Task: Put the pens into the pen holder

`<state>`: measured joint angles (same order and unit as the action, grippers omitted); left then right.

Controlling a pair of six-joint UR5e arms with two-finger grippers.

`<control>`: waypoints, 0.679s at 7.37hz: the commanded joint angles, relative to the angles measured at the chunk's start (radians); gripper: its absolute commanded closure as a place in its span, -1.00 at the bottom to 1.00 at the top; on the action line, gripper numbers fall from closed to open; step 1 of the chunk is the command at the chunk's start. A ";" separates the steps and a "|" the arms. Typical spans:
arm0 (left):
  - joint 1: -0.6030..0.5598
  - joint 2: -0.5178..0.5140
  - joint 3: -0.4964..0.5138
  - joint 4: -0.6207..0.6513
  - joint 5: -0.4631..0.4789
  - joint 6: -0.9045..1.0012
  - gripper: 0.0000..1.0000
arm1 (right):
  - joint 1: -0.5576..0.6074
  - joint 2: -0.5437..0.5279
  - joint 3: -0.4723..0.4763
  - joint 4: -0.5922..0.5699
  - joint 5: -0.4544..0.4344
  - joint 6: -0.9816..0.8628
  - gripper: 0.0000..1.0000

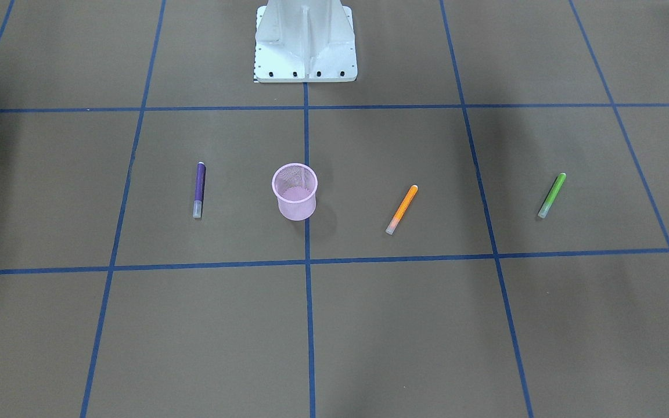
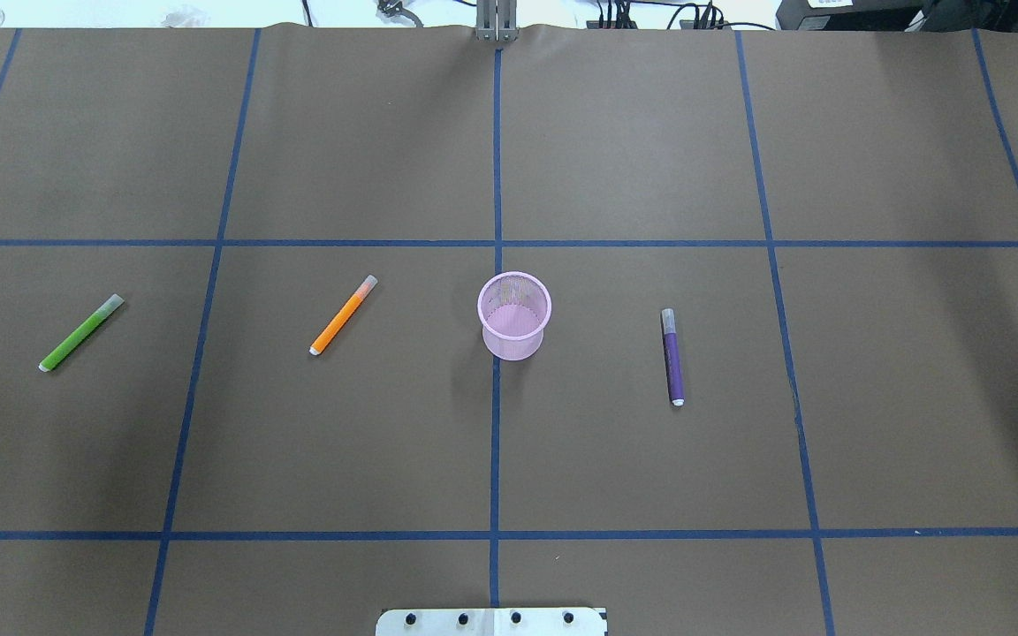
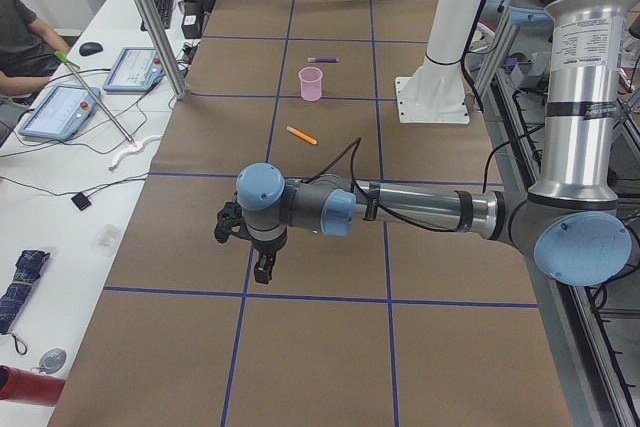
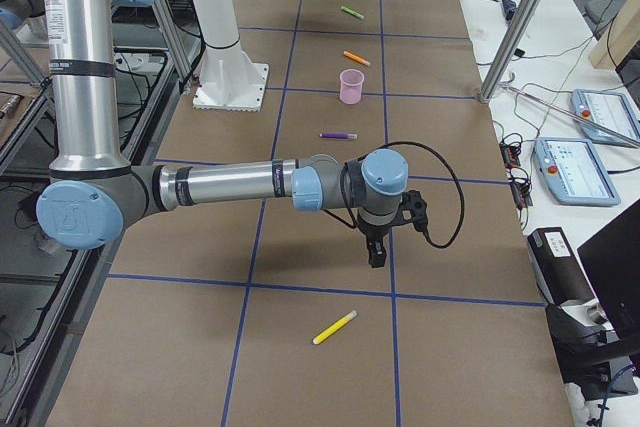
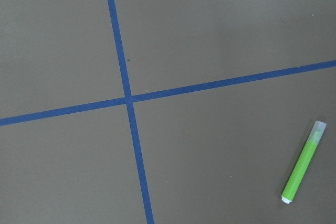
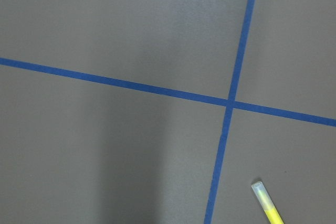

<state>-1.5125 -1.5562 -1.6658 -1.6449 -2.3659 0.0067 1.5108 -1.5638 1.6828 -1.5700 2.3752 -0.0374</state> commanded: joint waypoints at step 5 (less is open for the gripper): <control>0.000 0.021 -0.017 -0.013 -0.012 -0.031 -0.99 | 0.008 -0.053 0.001 0.015 -0.028 -0.010 -1.00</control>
<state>-1.5125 -1.5407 -1.6843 -1.6565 -2.3772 -0.0254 1.5186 -1.6040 1.6858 -1.5587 2.3511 -0.0427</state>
